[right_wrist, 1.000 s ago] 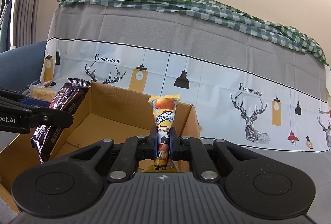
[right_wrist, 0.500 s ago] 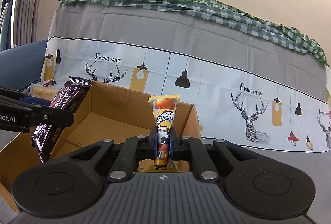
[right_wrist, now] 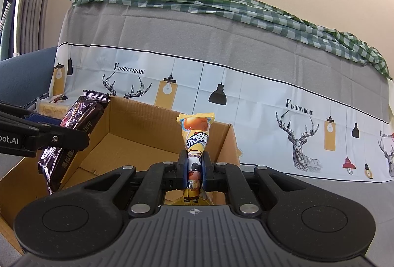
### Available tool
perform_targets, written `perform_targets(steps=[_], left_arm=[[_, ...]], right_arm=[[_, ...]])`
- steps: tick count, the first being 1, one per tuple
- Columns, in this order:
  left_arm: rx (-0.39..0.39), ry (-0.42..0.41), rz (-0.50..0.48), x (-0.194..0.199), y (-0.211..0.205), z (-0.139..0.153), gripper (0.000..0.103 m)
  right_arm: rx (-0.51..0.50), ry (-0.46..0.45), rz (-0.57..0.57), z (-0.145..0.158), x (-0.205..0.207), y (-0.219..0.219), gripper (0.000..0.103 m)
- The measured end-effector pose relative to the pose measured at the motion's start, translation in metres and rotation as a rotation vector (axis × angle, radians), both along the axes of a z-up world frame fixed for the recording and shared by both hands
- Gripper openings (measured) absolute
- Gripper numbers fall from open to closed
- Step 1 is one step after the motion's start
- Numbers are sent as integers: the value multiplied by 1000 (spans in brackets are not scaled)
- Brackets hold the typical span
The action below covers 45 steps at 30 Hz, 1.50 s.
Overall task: Organize snacks
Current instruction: 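Hold the brown bar and wafer stick above the box with both tools, then open both tools to drop the brown bar and wafer stick into the box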
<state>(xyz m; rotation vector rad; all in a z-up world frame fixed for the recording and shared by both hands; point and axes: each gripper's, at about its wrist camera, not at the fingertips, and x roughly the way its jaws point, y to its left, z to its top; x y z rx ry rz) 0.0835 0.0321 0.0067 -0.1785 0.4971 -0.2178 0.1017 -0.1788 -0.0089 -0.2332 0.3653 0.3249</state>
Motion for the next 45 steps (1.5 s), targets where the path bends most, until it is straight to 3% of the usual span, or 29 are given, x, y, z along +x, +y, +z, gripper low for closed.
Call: perform_targets(steps=[13,14,15,16,17,20,26,31,34,36,38,45], left_arm=[[-21,-13,-28,-2,-2,3,43],[-32,-12,-49,-2,-4,3,45],[-35,-12,-66,-2,-6,4,55],[-28,-20,-72,-4,-8,5,62],[-14,-35,-69,-6,-10,6,72],[0,-48,-42,-7,-11,6,77],[70,27,146,4,0,0,84],[37,158,229,18,19,-12,84],[8,226,208,25,23,-20,84],[34,231,199,25,20,-22,84],[56,228,190,27,18,-23,84],[27,219,179,24,18,-27,84]], right_arm=[[-1,1,2,0,0,0,11],[1,5,4,0,0,0,11],[2,9,10,0,2,0,11],[0,11,8,0,2,0,15],[-7,8,4,-1,2,1,27],[-6,-13,-16,1,1,-1,59],[-56,28,-106,-5,13,-6,73],[-94,152,-238,-18,33,-19,76],[-104,222,-295,-27,43,-25,76],[-105,252,-324,-31,48,-29,73],[-114,266,-350,-35,47,-29,58],[-111,296,-350,-41,50,-29,44]])
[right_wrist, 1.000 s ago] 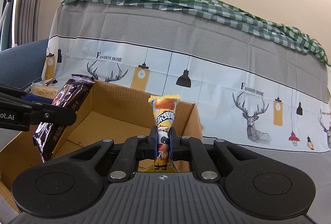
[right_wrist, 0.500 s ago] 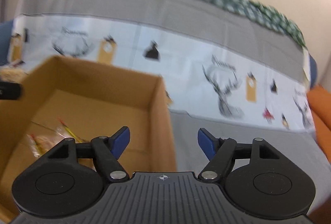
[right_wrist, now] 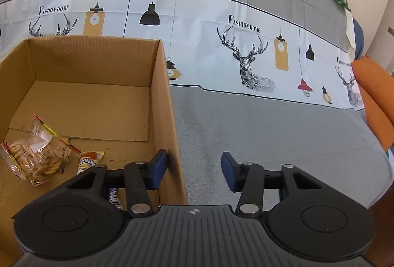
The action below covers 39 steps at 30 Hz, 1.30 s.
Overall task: Organize snacks
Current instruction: 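Open both tools to drop the brown bar and wafer stick into the box, then move both open tools back toward the scattered snacks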
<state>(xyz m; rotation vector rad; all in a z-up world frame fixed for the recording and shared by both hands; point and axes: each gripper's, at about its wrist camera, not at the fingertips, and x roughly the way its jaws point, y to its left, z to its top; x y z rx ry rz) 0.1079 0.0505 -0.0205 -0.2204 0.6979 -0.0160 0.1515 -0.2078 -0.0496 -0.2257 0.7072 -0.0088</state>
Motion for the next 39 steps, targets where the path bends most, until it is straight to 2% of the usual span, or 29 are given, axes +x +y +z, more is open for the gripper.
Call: perform_targets(steps=[13,20,23,26,28,31,33,36,37,38,39], left_arm=[[-19,-16,-27,-1,-2,1,84],[22,-135,-43,-19,3,15,83],[41,-184,-69,-29,5,20,75],[61,-199,-106,-36,10,25,64],[61,-194,-126,-41,16,27,50],[42,-182,-147,-47,28,29,36],[43,-175,-154,-51,36,29,30],[65,-163,-150,-57,47,29,30],[68,-160,-148,-59,52,29,30],[69,-157,-147,-61,56,29,30],[66,-153,-143,-62,61,29,30]], right_arm=[[25,7,-32,5,-4,-5,42],[110,-131,13,27,-23,-3,57],[131,-197,33,37,-32,4,62],[157,-254,50,45,-40,12,63],[175,-283,64,50,-45,20,63],[195,-306,82,55,-51,33,65],[203,-310,90,56,-53,44,65],[223,-318,100,59,-56,61,64],[231,-320,105,59,-56,66,61],[240,-320,112,60,-57,72,51],[253,-319,121,60,-57,77,45]])
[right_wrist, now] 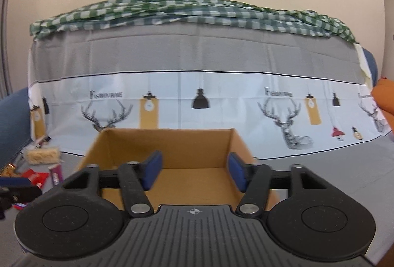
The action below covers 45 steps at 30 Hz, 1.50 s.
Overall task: Organize snacks
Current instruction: 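Move both open tools back toward the scattered snacks, then grasp the red packet with the left tool while the right tool grasps the purple tube snack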
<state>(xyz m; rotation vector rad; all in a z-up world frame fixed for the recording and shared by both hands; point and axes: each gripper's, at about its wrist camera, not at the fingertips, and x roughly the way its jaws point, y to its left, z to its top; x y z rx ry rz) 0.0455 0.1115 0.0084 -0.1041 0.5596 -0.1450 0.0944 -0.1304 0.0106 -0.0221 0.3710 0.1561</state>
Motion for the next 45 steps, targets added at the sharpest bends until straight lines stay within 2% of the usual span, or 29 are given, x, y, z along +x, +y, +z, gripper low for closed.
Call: perform_targets(steps=[2,4,7,12,14,16,20,22,27,30,32,34,36,38,41,45], left_arm=[[-25,13,2,-1,12,0,30],[-23,29,11,3,25,2,30],[-29,45,20,20,48,7,30],[-110,31,77,42,99,3,30],[-130,75,103,46,116,-9,30],[-101,106,182,50,130,-13,30],[-217,126,323,54,174,-16,30],[-247,142,384,56,193,-19,30],[-331,191,426,62,219,-30,30],[-312,235,418,69,220,-39,31],[-276,259,408,75,217,-44,35],[-239,272,405,81,212,-49,41],[-234,287,402,85,209,-55,52],[-234,299,399,93,208,-61,59],[-195,314,390,106,203,-66,64],[-114,344,363,120,192,-73,74]], right_arm=[[24,3,26,0,-1,11,27],[44,8,51,1,-1,24,22],[68,10,92,1,-2,45,22],[80,33,139,-2,-4,80,22],[95,51,154,-5,-6,94,22],[99,56,176,-8,-9,109,22],[100,25,244,-9,-18,148,22],[99,23,275,-11,-22,168,22],[71,109,310,-32,-10,221,23],[55,178,285,-48,15,247,25],[53,215,256,-58,32,256,39],[35,263,239,-71,50,266,49],[11,297,239,-84,61,271,56],[-17,336,227,-96,72,279,70],[-32,387,221,-114,83,286,71],[-72,404,197,-129,89,292,71]])
